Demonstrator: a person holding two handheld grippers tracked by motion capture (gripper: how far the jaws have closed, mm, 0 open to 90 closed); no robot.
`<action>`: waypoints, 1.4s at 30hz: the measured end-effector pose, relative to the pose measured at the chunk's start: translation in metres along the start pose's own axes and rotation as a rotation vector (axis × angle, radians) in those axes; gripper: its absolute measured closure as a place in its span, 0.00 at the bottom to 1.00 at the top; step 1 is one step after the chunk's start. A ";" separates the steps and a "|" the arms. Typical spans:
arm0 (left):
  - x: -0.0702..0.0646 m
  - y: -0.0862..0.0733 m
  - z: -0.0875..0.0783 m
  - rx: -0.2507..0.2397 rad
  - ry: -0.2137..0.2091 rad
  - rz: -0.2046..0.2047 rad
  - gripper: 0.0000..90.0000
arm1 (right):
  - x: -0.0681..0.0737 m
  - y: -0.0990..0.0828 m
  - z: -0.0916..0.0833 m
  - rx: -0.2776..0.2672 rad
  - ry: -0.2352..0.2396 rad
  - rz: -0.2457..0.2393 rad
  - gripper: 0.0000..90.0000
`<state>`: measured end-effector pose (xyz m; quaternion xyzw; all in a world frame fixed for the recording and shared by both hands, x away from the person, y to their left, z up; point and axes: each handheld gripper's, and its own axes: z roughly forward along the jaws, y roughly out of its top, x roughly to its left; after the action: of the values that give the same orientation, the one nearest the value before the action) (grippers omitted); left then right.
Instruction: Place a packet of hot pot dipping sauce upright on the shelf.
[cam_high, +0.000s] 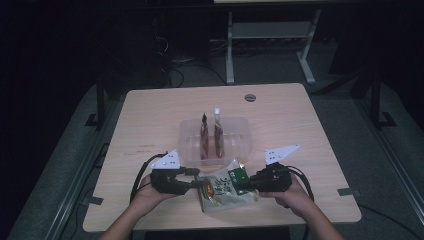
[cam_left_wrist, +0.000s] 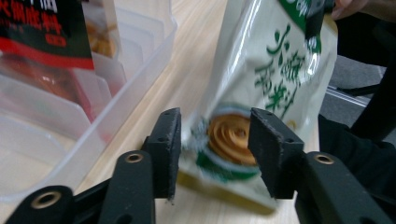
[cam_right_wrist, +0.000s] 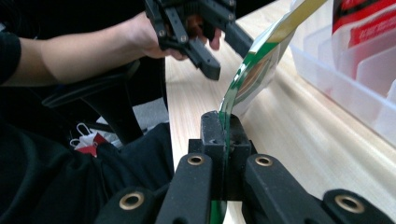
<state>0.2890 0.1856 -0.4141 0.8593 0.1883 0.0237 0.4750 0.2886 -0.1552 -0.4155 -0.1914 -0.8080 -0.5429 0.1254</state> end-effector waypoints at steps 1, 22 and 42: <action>0.000 -0.001 -0.001 0.008 0.001 -0.001 0.59 | 0.001 0.001 -0.002 -0.005 -0.001 -0.002 1.00; -0.006 -0.005 0.007 0.061 -0.032 0.021 0.39 | 0.017 0.019 -0.030 -0.129 -0.034 -0.077 1.00; -0.008 -0.009 0.018 0.117 -0.034 0.049 0.19 | 0.018 0.053 -0.048 -0.147 -0.116 -0.168 1.00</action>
<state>0.2825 0.1727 -0.4306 0.8903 0.1602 0.0095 0.4262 0.2957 -0.1783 -0.3460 -0.1627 -0.7852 -0.5972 0.0182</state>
